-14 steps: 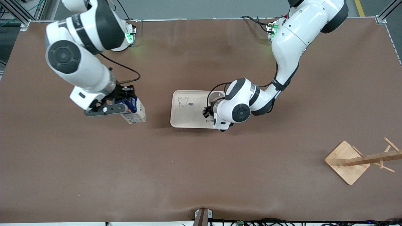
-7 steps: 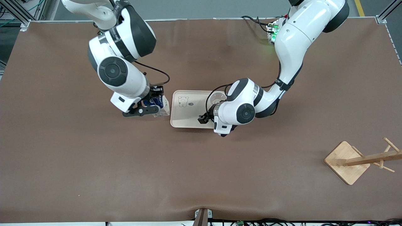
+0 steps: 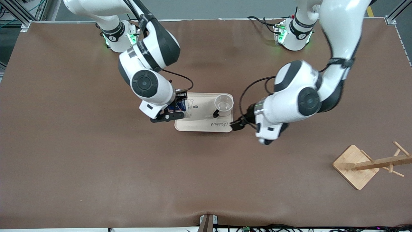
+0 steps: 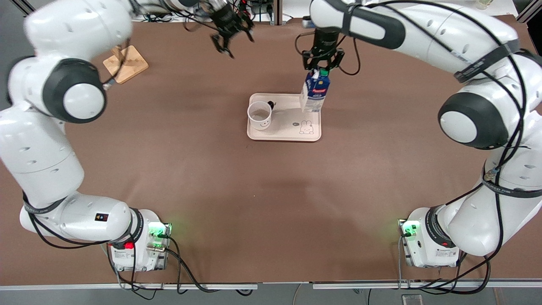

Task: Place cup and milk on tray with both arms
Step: 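Carry the milk carton toward the tray with the right gripper, then open the left gripper and withdraw it from the mug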

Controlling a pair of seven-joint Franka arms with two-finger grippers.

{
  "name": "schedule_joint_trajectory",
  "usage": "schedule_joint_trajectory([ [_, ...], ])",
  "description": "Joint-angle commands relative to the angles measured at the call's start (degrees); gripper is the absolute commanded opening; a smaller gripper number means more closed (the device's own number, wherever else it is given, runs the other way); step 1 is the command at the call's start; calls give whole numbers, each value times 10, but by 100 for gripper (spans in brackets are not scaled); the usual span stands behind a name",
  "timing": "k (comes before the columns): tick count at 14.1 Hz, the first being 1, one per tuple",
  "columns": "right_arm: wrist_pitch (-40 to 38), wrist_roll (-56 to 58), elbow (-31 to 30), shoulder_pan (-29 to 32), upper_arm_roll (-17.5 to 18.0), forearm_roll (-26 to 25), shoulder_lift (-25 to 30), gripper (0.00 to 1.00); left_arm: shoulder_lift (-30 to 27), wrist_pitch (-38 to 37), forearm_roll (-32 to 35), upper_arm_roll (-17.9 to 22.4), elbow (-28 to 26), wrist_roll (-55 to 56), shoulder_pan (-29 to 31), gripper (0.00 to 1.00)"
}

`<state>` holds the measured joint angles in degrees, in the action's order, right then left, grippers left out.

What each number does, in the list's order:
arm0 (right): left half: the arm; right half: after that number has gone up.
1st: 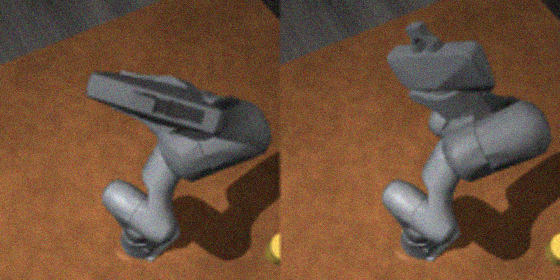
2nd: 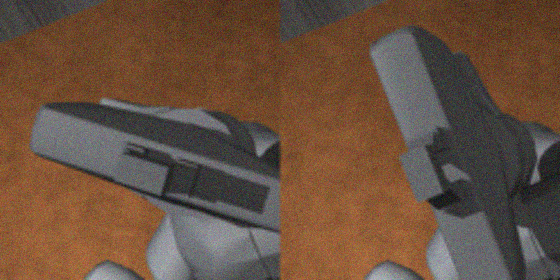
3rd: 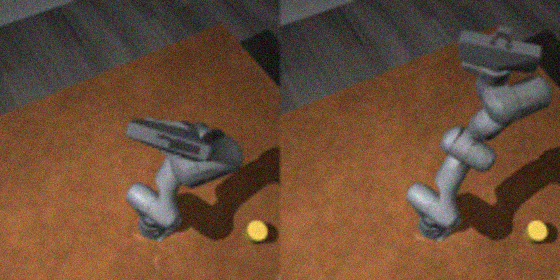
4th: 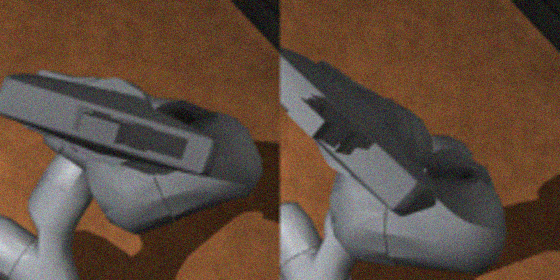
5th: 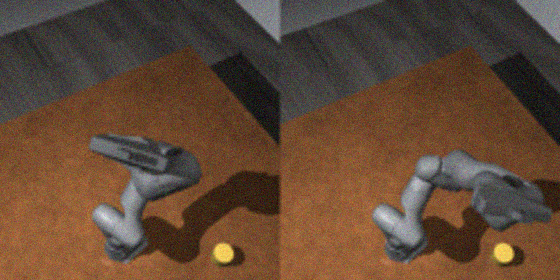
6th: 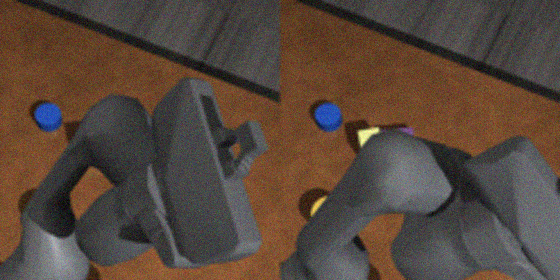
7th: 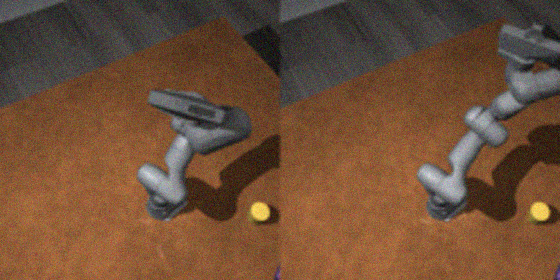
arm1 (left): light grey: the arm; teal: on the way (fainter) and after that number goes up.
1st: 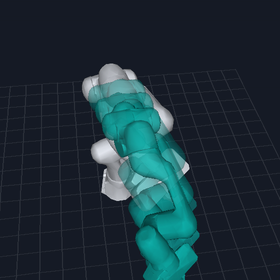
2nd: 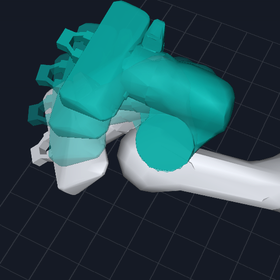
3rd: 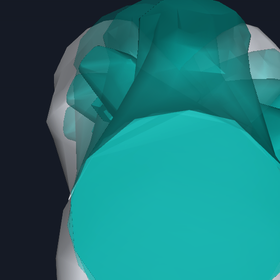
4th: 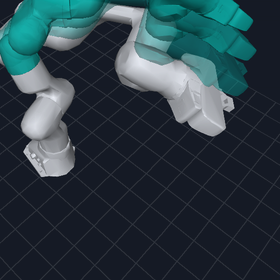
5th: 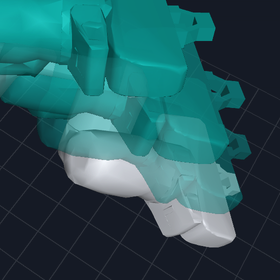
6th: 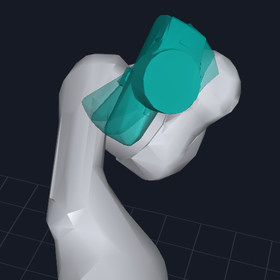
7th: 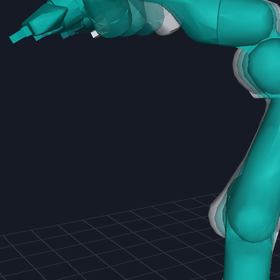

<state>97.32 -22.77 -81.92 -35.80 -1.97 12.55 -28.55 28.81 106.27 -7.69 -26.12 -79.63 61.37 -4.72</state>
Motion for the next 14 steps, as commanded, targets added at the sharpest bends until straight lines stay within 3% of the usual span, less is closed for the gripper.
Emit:
schedule_joint_trajectory([
  [1,7,-17,27,-30,-6,6,-41,0,-52,-47,68,0,-20,-28,25,100],
  [8,9,-20,22,-43,-5,-25,-49,0,-152,-157,111,0,-20,-219,160,100],
  [14,8,-22,18,-34,-5,-18,-51,0,-198,-200,167,-2,8,-374,206,100],
])
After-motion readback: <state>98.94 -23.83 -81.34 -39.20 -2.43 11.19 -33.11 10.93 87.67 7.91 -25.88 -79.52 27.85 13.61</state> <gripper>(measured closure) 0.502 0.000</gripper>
